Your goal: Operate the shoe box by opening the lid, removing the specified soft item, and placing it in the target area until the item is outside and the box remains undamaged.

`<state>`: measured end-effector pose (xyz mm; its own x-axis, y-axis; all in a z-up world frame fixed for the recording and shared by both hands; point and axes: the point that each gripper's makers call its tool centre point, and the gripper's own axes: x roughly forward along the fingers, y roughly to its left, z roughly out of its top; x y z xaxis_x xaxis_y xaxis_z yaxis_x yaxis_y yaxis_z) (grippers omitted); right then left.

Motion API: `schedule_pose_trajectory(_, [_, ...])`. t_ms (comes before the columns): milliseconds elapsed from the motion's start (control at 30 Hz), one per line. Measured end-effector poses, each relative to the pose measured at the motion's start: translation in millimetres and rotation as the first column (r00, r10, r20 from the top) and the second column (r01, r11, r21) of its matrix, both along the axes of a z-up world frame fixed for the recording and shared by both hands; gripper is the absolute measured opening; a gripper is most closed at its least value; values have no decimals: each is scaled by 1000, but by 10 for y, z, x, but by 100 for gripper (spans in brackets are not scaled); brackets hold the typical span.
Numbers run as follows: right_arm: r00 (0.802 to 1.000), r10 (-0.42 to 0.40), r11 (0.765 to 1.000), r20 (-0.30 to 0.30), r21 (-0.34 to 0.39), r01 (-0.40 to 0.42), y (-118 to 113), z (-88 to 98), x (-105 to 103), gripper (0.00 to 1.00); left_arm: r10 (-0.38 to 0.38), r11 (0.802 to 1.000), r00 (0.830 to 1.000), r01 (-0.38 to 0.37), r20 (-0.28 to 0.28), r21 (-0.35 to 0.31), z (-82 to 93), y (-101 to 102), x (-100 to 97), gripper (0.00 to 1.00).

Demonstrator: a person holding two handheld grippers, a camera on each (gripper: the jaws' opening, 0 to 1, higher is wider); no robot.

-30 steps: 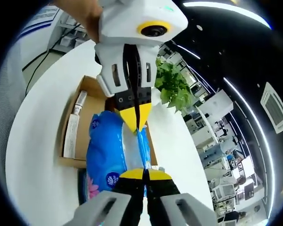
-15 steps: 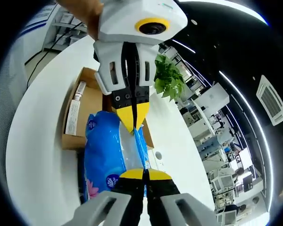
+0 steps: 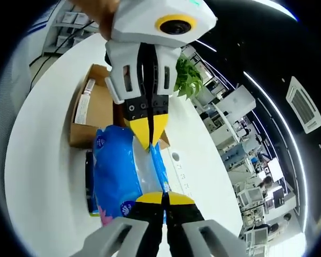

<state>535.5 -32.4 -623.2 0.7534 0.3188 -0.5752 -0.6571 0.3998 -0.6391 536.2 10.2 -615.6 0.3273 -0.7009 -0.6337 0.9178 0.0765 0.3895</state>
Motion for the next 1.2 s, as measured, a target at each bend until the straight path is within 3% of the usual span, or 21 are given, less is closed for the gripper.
schedule_pose_trajectory(767, [996,-91,996,-14,-26,90,-657,-266,-73,0,-71,997,996,71,-62,-3,-295,-661,-114,0])
schedule_pose_trajectory(1200, [991,-128,990,-39,-62,125,-966,-577,-144,0,-107,994,990,109,-90,22,-582,-976,-150,0])
